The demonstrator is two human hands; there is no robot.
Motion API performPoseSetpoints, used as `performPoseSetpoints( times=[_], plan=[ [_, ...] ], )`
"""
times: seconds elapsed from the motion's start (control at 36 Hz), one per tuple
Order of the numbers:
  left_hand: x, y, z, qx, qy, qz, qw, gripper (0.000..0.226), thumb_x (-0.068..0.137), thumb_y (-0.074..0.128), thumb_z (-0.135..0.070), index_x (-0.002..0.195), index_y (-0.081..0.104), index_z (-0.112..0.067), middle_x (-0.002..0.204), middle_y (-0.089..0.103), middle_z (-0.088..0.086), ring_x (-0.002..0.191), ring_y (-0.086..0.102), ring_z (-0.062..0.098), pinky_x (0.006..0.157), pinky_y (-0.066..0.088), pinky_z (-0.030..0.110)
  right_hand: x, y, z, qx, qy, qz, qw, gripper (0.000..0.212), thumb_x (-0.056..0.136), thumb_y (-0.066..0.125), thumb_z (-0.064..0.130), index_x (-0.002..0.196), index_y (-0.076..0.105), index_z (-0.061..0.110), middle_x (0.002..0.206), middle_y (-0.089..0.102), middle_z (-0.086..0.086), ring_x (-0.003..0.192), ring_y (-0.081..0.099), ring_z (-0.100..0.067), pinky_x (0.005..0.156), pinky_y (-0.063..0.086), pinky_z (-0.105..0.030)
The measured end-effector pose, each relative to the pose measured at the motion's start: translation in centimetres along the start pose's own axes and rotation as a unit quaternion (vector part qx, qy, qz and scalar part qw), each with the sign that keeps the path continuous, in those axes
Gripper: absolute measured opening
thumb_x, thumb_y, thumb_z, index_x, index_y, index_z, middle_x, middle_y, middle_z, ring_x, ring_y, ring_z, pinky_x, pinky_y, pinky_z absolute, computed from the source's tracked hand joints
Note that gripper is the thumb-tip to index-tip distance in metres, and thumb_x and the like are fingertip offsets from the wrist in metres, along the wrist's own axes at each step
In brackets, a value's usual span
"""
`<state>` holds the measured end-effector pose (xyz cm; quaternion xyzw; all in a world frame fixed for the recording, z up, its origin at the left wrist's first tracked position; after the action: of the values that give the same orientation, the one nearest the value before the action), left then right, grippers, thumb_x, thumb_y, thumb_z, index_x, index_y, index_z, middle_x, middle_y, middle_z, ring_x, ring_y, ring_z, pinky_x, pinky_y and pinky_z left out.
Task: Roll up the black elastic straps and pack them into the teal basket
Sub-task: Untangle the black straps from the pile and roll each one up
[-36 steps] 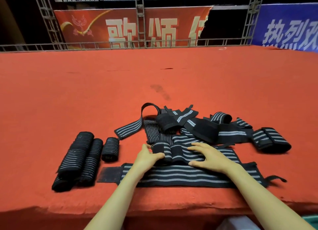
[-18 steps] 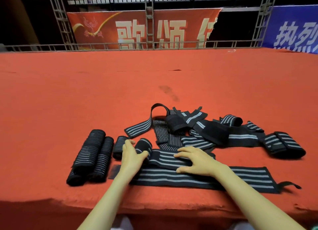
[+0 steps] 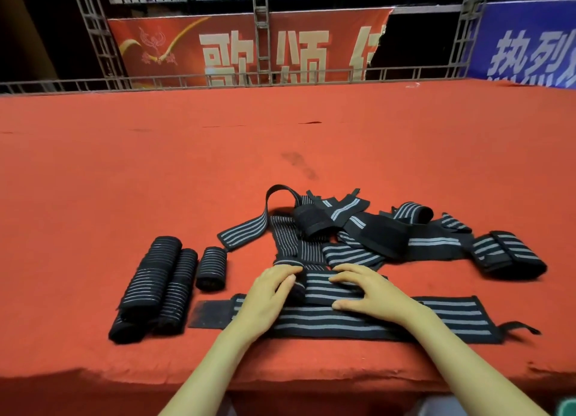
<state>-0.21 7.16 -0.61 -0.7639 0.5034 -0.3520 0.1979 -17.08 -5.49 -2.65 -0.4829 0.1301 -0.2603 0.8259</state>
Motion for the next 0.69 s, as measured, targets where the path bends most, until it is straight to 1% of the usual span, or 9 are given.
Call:
performPoseSetpoints(
  times=[0.06,0.08,0.17,0.22,0.28,0.33,0.44,0.58,0.69],
  plan=[
    [0.1,-0.3,0.1,-0.027,-0.006,-0.006,1.0,0.025,0.094,0.053,-0.012,0.112,0.067,-0.023,0.115,0.062,-0.017,0.111,0.051,-0.007,0.103,0.035,0.02,-0.3,-0.1,-0.6,0.012,0.009,-0.006,1.0,0.068,0.066,0.06,0.075,0.126,0.055,0.043,0.14,0.04,0.023,0.131,0.033,0.001,0.114,0.026,-0.029],
    [0.1,-0.5,0.4,-0.047,-0.021,-0.008,0.999,0.026,0.091,0.057,-0.007,0.106,0.068,-0.026,0.113,0.063,-0.018,0.11,0.052,-0.009,0.1,0.036,0.015,-0.4,-0.2,-0.8,0.012,0.014,-0.01,1.0,0.066,0.067,0.062,0.073,0.126,0.054,0.043,0.139,0.041,0.022,0.131,0.034,0.0,0.114,0.026,-0.029],
    [0.3,-1.2,1.6,-0.098,-0.094,-0.034,0.99,0.033,0.083,0.069,-0.008,0.098,0.062,-0.036,0.112,0.062,-0.016,0.108,0.054,-0.003,0.087,0.037,0.006,-0.7,-0.6,-1.4,0.006,0.024,-0.02,0.999,0.061,0.073,0.07,0.059,0.129,0.054,0.04,0.137,0.04,0.019,0.131,0.033,-0.001,0.114,0.022,-0.028],
    [0.5,-1.3,2.6,-0.117,-0.163,-0.062,0.978,0.041,0.077,0.076,-0.01,0.106,0.056,-0.029,0.117,0.054,-0.006,0.109,0.053,0.01,0.087,0.04,0.014,-1.1,-0.7,-1.8,0.004,0.029,-0.014,0.999,0.061,0.074,0.071,0.057,0.13,0.052,0.041,0.137,0.037,0.021,0.13,0.031,0.001,0.115,0.02,-0.027],
    [0.2,-0.9,3.4,-0.124,-0.247,-0.053,0.96,0.055,0.073,0.08,-0.019,0.117,0.047,-0.021,0.117,0.048,-0.001,0.105,0.052,0.015,0.092,0.042,0.027,-1.5,-0.7,-2.1,0.014,0.034,-0.007,0.999,0.06,0.076,0.071,0.055,0.13,0.05,0.041,0.139,0.036,0.019,0.13,0.029,0.004,0.114,0.018,-0.022],
    [-0.2,-0.2,4.0,-0.141,-0.304,-0.018,0.942,0.059,0.073,0.08,-0.029,0.119,0.045,-0.018,0.114,0.055,0.0,0.102,0.056,0.016,0.095,0.045,0.035,-1.9,-0.6,-2.5,0.023,0.039,-0.01,0.999,0.06,0.077,0.07,0.053,0.131,0.049,0.04,0.144,0.036,0.016,0.133,0.028,0.002,0.112,0.018,-0.018],
    [-0.1,0.4,4.0,-0.093,-0.331,0.011,0.939,0.052,0.075,0.074,-0.041,0.112,0.044,-0.022,0.105,0.062,0.002,0.098,0.06,0.02,0.089,0.047,0.038,-2.3,-0.5,-2.6,0.003,0.034,-0.025,0.999,0.059,0.081,0.066,0.054,0.135,0.046,0.039,0.149,0.031,0.013,0.137,0.026,-0.002,0.114,0.018,-0.02],
    [0.3,0.5,3.1,-0.121,-0.333,-0.037,0.935,0.047,0.074,0.073,-0.032,0.109,0.043,-0.02,0.11,0.057,0.005,0.1,0.056,0.023,0.083,0.043,0.037,-2.3,-0.5,-2.2,-0.057,0.025,-0.042,0.997,0.056,0.087,0.06,0.052,0.138,0.045,0.036,0.152,0.029,0.011,0.141,0.023,-0.006,0.115,0.013,-0.023],
    [0.2,0.0,3.3,-0.151,-0.323,-0.085,0.93,0.047,0.072,0.072,-0.028,0.108,0.041,-0.023,0.116,0.054,0.007,0.104,0.054,0.025,0.093,0.043,0.043,-1.5,-0.4,-1.2,-0.079,0.01,-0.042,0.996,0.051,0.09,0.057,0.051,0.137,0.048,0.034,0.152,0.03,0.011,0.141,0.023,-0.008,0.115,0.013,-0.023]
  ],
)
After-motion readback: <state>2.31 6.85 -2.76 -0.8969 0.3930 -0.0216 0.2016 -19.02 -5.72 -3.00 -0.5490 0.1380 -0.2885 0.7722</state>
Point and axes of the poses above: each hand's wrist, its own x-axis towards the middle knuckle, its own y-axis out of the palm, z = x × y, the point moved 6 cm from there along x, towards the middle knuckle
